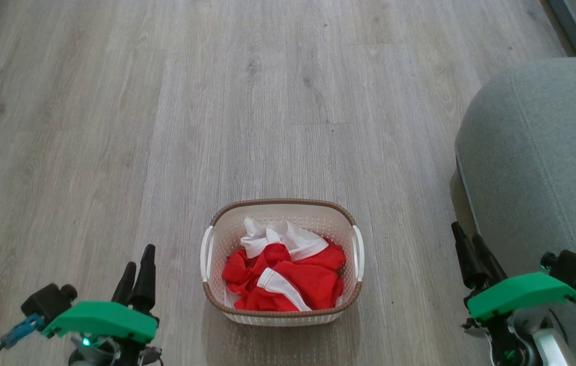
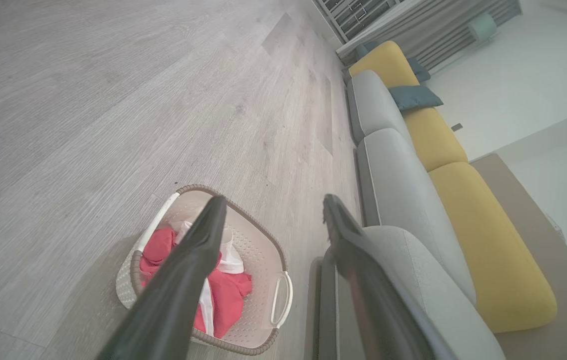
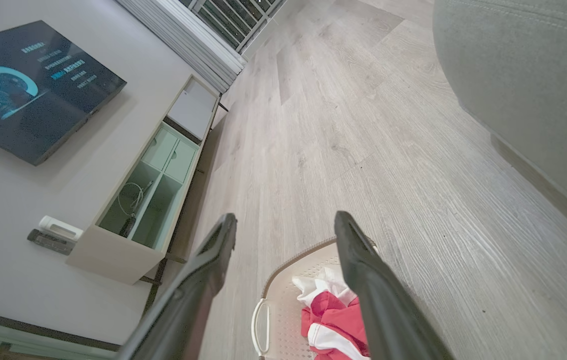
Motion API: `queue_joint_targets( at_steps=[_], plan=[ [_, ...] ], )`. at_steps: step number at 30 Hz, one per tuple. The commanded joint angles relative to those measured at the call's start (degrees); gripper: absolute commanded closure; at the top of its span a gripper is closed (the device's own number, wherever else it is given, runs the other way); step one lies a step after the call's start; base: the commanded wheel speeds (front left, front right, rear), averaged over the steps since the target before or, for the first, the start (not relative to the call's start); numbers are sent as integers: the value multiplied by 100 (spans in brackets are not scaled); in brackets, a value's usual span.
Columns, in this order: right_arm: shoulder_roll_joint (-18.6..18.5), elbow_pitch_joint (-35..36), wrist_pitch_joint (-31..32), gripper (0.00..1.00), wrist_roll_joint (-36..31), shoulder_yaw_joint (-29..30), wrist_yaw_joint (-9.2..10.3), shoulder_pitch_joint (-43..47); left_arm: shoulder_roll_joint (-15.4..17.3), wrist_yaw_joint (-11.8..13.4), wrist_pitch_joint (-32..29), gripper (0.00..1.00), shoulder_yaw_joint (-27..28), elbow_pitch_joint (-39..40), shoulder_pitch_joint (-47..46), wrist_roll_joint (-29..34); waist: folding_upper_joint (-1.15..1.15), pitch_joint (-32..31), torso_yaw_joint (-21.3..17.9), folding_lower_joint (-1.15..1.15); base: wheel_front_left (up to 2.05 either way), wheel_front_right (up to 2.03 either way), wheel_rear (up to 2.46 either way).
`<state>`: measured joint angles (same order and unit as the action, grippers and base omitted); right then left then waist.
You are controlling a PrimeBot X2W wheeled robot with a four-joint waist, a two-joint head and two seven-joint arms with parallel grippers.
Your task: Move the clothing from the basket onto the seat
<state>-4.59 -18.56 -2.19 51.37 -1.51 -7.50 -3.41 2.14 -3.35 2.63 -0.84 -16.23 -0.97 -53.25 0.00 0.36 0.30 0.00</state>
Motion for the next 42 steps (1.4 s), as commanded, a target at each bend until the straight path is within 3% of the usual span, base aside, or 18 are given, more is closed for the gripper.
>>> queue_joint_targets(
  at_steps=[1,21,42],
  plan=[
    [-121,181,-79,0,-105,-66,0,-288,51,7,50,0,50,204,-272,99,0,0,1,0,0,0,0],
    [-275,-95,-436,0,-1516,-528,1,-347,109,203,402,0,-135,300,-267,1638,0,-7,17,0,0,0,0],
    [-294,-121,-775,0,-2886,-594,1,-269,145,359,737,0,-207,418,-239,3075,0,21,-59,0,0,0,0]
  ],
)
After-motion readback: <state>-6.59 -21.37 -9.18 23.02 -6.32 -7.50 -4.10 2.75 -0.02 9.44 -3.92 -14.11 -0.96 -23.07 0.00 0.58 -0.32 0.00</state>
